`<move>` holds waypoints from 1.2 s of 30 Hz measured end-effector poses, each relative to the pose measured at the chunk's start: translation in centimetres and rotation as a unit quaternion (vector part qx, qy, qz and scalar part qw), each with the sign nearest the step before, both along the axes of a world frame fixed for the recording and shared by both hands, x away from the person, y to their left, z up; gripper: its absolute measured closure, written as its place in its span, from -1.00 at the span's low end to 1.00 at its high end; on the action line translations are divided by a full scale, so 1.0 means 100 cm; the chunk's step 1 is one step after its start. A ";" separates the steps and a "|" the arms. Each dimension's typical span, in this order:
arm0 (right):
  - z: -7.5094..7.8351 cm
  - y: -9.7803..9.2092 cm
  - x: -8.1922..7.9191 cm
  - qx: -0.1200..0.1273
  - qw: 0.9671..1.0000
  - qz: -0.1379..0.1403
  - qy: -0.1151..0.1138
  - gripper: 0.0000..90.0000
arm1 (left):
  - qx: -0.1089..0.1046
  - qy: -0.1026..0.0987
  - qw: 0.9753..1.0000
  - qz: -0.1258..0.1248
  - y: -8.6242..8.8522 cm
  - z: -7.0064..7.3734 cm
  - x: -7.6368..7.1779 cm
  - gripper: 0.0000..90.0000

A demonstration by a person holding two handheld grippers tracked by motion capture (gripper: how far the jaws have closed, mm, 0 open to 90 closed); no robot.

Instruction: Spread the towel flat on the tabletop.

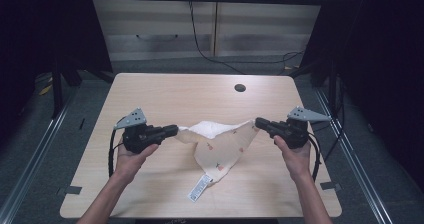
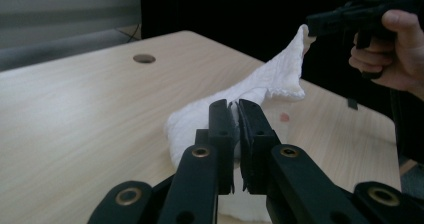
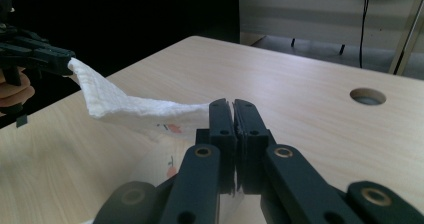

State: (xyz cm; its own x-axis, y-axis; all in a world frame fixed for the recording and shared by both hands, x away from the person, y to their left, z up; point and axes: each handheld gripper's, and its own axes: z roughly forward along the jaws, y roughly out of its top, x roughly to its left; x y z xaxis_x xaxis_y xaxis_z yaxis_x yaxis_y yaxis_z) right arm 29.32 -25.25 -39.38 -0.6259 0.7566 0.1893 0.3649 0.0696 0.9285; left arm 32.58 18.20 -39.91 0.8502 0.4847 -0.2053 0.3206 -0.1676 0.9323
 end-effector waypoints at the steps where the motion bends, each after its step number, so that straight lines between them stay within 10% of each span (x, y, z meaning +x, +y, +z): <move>1: 0.004 0.000 0.001 0.001 1.000 -0.001 -0.003 0.95 | -0.003 -0.003 1.000 0.004 0.001 0.004 0.001 0.90; 36: 0.083 0.011 0.005 -0.010 0.997 0.021 -0.075 0.96 | -0.044 -0.085 0.995 0.042 0.036 0.089 0.001 0.91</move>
State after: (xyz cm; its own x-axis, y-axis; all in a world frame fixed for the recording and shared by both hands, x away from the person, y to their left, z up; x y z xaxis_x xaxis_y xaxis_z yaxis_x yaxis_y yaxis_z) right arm 29.77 -24.20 -31.13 -0.6776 0.7314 0.0762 0.2185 0.1013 0.9706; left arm 32.65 21.80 -31.02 0.8337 0.5417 -0.1074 0.1671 -0.0622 0.9840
